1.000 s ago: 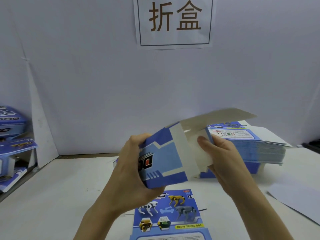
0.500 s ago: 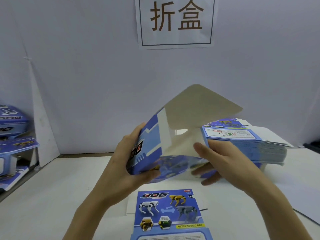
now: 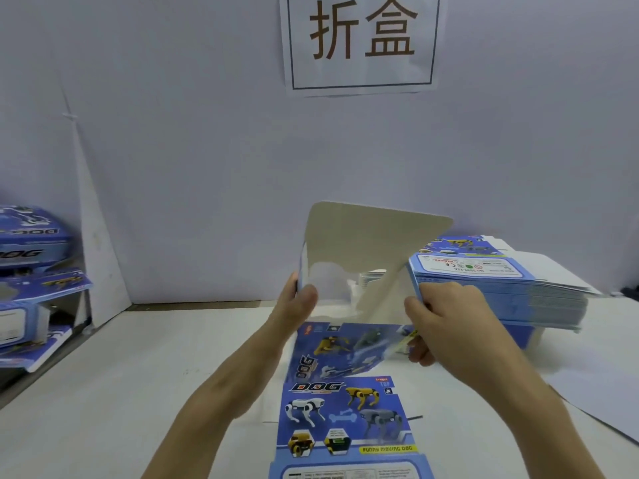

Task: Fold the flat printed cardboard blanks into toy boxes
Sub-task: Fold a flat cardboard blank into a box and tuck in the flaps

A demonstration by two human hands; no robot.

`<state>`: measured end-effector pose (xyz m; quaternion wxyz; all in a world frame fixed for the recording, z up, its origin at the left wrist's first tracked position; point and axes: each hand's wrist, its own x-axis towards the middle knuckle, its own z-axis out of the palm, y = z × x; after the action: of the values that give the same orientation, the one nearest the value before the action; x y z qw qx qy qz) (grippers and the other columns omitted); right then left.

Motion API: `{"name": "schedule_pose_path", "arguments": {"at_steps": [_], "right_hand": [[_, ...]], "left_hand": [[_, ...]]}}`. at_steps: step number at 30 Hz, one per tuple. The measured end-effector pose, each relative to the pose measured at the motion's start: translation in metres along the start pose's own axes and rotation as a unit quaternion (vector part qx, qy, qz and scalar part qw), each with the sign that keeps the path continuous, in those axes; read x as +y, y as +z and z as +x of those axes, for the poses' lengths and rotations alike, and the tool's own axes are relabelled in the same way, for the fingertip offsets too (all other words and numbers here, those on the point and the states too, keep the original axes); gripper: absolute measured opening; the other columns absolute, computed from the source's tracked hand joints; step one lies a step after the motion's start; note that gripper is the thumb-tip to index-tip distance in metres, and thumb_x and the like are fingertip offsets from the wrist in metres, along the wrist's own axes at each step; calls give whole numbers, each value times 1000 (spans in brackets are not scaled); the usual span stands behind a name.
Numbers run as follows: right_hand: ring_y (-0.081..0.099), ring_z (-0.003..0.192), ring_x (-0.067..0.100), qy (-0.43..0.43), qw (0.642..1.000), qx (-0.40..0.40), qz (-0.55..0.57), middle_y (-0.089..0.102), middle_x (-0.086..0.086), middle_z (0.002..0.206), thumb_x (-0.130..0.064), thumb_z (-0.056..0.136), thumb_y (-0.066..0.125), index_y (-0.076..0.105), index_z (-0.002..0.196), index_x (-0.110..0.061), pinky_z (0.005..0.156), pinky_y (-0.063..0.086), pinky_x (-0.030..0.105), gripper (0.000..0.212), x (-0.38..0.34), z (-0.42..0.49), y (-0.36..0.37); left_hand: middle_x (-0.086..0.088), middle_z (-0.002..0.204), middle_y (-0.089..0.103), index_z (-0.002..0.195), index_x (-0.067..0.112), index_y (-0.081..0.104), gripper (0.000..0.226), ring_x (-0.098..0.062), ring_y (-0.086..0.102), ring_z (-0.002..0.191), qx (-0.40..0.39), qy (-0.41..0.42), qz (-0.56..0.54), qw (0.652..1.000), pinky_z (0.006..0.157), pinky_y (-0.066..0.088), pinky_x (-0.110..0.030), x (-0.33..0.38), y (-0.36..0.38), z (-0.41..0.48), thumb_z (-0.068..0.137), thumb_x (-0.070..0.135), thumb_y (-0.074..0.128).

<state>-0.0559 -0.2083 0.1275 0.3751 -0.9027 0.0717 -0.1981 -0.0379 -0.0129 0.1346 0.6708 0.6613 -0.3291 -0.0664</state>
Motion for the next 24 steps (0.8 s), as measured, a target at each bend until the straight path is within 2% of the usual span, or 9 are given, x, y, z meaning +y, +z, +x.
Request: {"name": "schedule_pose_path", "arguments": {"at_steps": [2, 4, 6, 8, 10, 12, 16, 20, 24], "right_hand": [[66, 51, 21, -33, 999, 3, -22, 64, 8, 58, -13, 96, 45, 48, 61, -9, 55, 57, 40, 36, -2, -3, -1], [64, 49, 16, -58, 998, 18, -20, 60, -1, 50, -14, 96, 47, 48, 58, -14, 49, 53, 29, 39, -1, -4, -3], [62, 48, 13, -78, 996, 24, -36, 53, -5, 45, -10, 95, 48, 40, 52, -18, 43, 47, 23, 45, -3, -4, -5], [58, 47, 11, -88, 995, 13, -50, 50, -6, 44, -8, 95, 47, 36, 51, -19, 41, 38, 17, 47, -5, -5, -3], [57, 42, 6, -93, 994, 26, -52, 52, -8, 42, -9, 95, 48, 38, 52, -16, 42, 41, 19, 45, -4, -5, 0], [62, 44, 7, -89, 995, 35, -38, 59, -3, 49, -13, 97, 48, 43, 56, -12, 48, 51, 27, 41, -5, -6, 1], [66, 57, 20, -109, 990, 58, -69, 64, 5, 60, -21, 97, 47, 48, 61, -12, 61, 54, 39, 37, -12, -11, 6], [61, 68, 24, -112, 981, 44, -151, 65, 8, 72, -23, 99, 41, 42, 64, -15, 66, 47, 34, 36, -19, -13, 21], [67, 65, 22, -95, 991, 44, -88, 69, 7, 68, -26, 97, 46, 53, 69, -15, 68, 53, 39, 31, -18, -12, 26]], "left_hand": [[-9, 107, 49, 117, 0, 51, 37, -9, 49, 95, 19, -50, -77, 996, 82, 36, -3, -7, -4, -3, 105, 19, 22], [-4, 120, 56, 124, 16, 50, 68, -11, 53, 115, 25, -104, -40, 993, 108, 34, -22, 5, 1, -2, 89, 64, 18], [-9, 90, 50, 87, 10, 51, 35, -12, 50, 84, 15, -28, 1, 999, 80, 37, -9, 1, -6, -8, 106, 20, 23], [-9, 87, 46, 74, 13, 42, 37, -19, 45, 76, 68, -61, -45, 995, 64, 35, -14, 4, -8, -6, 104, 3, 24], [-18, 117, 56, 103, 9, 55, 16, -30, 54, 108, 92, -98, -50, 990, 91, 44, -26, 2, -12, -3, 99, 7, 39], [-8, 120, 62, 118, 17, 51, 31, -27, 57, 115, 89, -161, -25, 983, 105, 42, -42, 1, -7, 3, 87, 22, 53], [14, 85, 71, 97, 34, 56, 20, -6, 68, 83, 101, -137, 70, 983, 77, 53, -27, -28, -19, 3, 83, 47, 52], [5, 65, 55, 70, 22, 47, 33, -10, 55, 58, 255, -89, 306, 913, 44, 41, -8, -44, -20, 9, 102, 20, 39], [2, 55, 49, 63, 16, 43, 38, -8, 51, 47, 307, -40, 351, 883, 42, 37, -14, -41, -21, 8, 100, 15, 39]]}}
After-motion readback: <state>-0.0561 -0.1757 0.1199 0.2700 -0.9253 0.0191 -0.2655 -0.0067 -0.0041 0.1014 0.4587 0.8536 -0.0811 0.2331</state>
